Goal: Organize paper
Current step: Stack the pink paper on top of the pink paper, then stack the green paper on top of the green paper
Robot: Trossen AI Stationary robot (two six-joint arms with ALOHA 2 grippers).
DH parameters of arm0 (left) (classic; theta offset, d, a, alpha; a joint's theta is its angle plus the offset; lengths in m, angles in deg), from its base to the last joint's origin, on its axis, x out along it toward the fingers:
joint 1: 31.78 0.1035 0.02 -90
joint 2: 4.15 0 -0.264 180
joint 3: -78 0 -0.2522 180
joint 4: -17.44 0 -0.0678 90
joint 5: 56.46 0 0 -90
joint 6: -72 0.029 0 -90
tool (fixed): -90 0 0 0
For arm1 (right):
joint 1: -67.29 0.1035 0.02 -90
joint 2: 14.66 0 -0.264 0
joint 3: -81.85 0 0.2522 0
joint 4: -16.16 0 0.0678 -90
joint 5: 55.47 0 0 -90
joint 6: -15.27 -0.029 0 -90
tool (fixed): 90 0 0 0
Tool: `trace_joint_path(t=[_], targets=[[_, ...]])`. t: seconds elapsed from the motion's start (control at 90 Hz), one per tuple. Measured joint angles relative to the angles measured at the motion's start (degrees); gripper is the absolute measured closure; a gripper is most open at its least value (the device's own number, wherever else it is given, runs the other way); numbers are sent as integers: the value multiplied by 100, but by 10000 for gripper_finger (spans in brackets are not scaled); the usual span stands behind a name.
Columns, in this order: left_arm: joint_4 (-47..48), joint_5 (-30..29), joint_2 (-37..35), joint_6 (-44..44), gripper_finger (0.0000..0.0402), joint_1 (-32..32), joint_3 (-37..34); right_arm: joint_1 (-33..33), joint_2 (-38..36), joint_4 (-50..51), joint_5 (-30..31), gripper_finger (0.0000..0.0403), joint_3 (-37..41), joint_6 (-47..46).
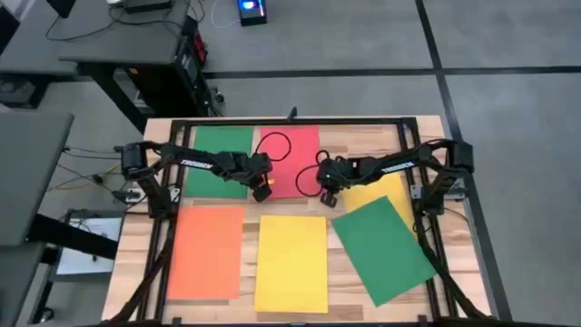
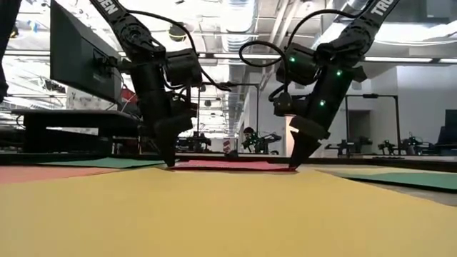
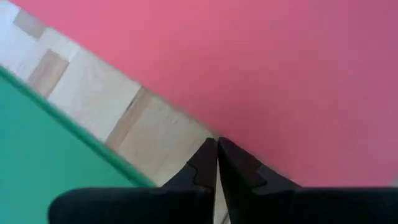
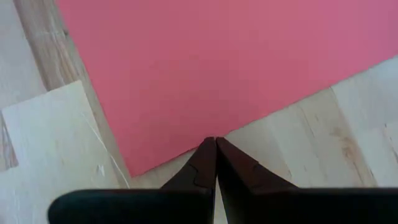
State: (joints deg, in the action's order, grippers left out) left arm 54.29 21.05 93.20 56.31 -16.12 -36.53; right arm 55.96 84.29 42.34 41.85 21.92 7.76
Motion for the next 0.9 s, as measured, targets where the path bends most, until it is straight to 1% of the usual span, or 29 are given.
trace_joint_path(t=[0.189, 0.267, 0.411, 0.522, 0.622, 0.7, 0.8, 0.9], targets=[[19, -183, -120, 13, 402, 0, -9, -1, -192, 98, 2, 403, 25, -2], [14, -218, -118, 22, 402, 2, -9, 9, -370, 345, 43, 403, 46, -6], [32, -226, -145, 24, 401, 2, 54, 55, -874, 832, 295, 403, 46, -71], [7, -286, -293, 27, 402, -35, 228, 171, -1383, 1238, 352, 403, 46, -243], [37, -601, -550, -63, 401, -174, 323, 479, -1949, 1533, 357, 403, 34, -363], [67, -880, -785, -133, 402, -332, 380, 841, -2362, 1786, 360, 403, 31, -483], [-129, -971, -1006, -98, 402, -585, 409, 1464, -2770, 2102, 373, 403, 31, -857], [-587, -936, -1043, 252, 402, -913, 538, 2159, -3001, 2451, 370, 403, 28, -1348]])
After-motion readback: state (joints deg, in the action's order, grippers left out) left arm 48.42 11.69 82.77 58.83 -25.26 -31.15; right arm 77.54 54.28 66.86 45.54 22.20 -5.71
